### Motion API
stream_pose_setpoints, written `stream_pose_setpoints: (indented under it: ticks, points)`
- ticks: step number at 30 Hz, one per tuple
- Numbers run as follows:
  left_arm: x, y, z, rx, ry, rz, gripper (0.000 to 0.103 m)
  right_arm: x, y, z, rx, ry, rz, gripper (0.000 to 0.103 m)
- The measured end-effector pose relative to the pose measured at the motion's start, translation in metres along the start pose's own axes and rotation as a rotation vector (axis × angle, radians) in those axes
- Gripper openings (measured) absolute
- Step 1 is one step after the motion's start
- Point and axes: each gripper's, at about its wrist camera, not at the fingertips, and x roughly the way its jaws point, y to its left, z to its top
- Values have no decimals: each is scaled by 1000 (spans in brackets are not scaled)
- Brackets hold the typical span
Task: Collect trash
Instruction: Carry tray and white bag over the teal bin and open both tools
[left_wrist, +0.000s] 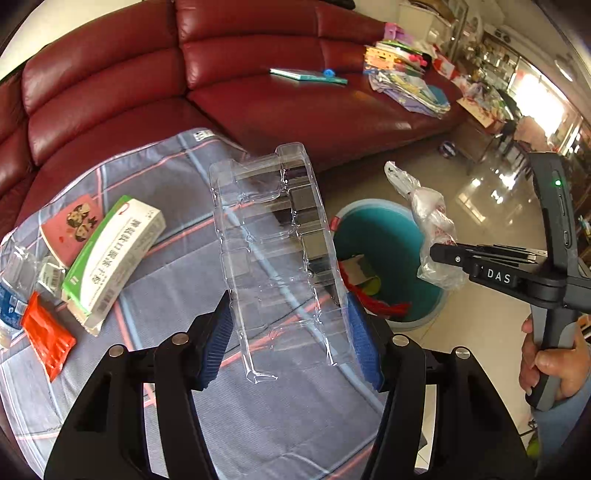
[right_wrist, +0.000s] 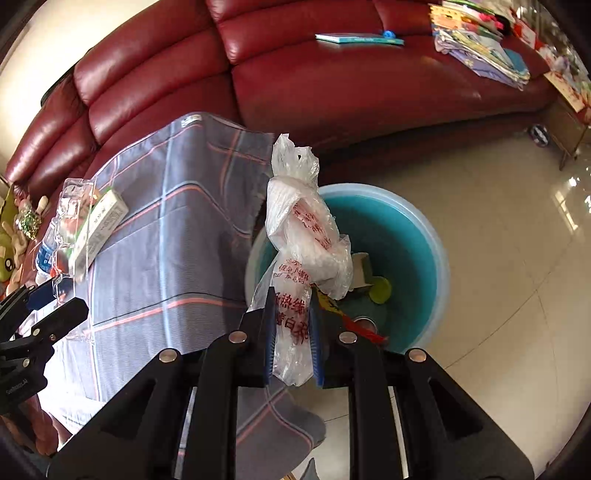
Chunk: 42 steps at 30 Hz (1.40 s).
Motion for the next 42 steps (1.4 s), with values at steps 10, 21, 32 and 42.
stream_pose_setpoints:
  ticks: [10,21,32,42]
  points:
    - [55,-52,21,139,66,-70,60,40,-42,2,81,77,-7,25]
    - [106,-84,30,177,138,-129,60,39,-72,7,147,54,-47,76]
    - [132,-110,33,219,162,-196,63,8,-99,7,198,8,-120,87]
    - [128,-112,35,226,138,-144,93,0,-102,7,204,5,-137,87]
